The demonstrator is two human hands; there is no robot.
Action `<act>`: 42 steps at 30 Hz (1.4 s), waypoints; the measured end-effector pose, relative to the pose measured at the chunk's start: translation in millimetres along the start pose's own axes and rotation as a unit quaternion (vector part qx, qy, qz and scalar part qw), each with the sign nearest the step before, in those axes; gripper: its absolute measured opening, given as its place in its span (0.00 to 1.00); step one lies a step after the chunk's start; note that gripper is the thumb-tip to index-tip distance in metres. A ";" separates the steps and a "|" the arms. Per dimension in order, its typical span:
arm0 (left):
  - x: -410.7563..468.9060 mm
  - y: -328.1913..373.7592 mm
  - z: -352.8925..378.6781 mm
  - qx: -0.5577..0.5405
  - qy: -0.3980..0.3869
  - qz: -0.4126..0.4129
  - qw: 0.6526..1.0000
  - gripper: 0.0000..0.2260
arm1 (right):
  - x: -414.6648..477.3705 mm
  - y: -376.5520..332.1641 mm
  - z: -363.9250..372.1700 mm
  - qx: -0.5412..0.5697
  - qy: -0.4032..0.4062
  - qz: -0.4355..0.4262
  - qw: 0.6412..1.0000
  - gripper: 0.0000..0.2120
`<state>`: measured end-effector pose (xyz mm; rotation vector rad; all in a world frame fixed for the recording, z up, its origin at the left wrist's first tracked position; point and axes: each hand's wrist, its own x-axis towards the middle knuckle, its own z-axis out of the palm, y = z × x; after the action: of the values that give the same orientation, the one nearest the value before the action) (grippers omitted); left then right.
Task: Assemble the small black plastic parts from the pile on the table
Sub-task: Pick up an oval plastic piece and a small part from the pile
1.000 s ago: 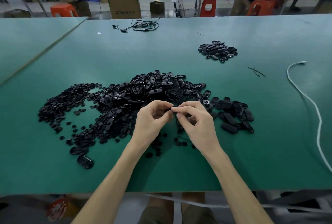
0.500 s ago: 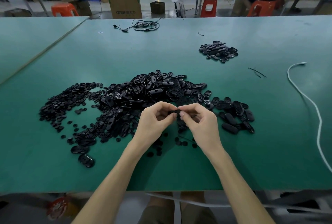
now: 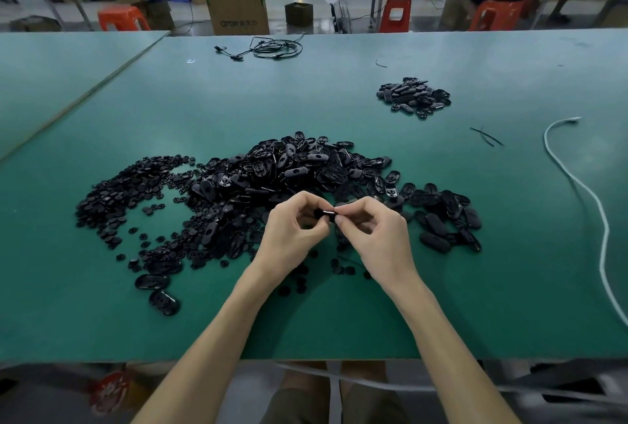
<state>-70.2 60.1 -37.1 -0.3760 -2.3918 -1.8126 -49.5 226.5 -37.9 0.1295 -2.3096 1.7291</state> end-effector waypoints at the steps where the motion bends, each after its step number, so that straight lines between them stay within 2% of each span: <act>1: 0.1 -0.1 -0.5 -0.003 -0.002 -0.001 1.000 0.09 | 0.0 -0.4 -0.2 0.001 0.002 0.000 1.000 0.07; 7: 1.6 -0.9 -3.7 -0.045 -0.009 0.018 0.999 0.06 | 0.8 -2.9 -1.7 0.019 0.009 -0.002 1.000 0.07; 15: 1.1 -1.7 -3.8 -0.044 -0.003 0.033 0.998 0.06 | -0.5 -3.8 -1.1 0.022 0.012 -0.017 1.000 0.09; 17: 0.8 -0.6 -3.7 -0.022 0.000 0.044 0.999 0.09 | -1.7 -5.6 -0.7 0.021 0.034 -0.031 0.999 0.11; 20: 1.7 -0.4 -3.0 0.044 -0.001 0.064 0.997 0.15 | -1.3 -5.6 -2.9 0.005 0.125 -0.043 0.991 0.10; 23: 2.6 -3.1 -1.2 0.189 -0.043 0.107 0.975 0.13 | 2.0 -3.1 -7.5 0.035 0.242 0.006 0.970 0.10; 25: 2.0 -4.4 2.4 0.250 -0.080 0.119 0.957 0.12 | 4.6 -1.3 -9.3 0.045 0.279 0.048 0.958 0.11; 31: 1.6 -6.4 3.9 0.277 -0.083 0.120 0.950 0.10 | 5.8 2.1 -9.7 0.018 0.287 0.097 0.953 0.24; 35: 1.2 -5.4 3.4 0.269 -0.074 0.114 0.954 0.08 | 5.9 1.9 -11.3 0.017 0.299 0.114 0.947 0.26; 39: 1.0 -4.8 2.8 0.271 -0.073 0.110 0.954 0.10 | 6.5 3.5 -12.5 0.027 0.310 0.119 0.943 0.26; 42: 1.0 -5.5 3.3 0.281 -0.076 0.114 0.950 0.07 | 7.3 6.0 -13.9 0.018 0.308 0.117 0.944 0.28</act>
<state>-72.4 62.0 -42.9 -0.7008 -2.6860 -0.9786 -55.8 242.0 -38.0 -0.6168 -1.8758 1.6077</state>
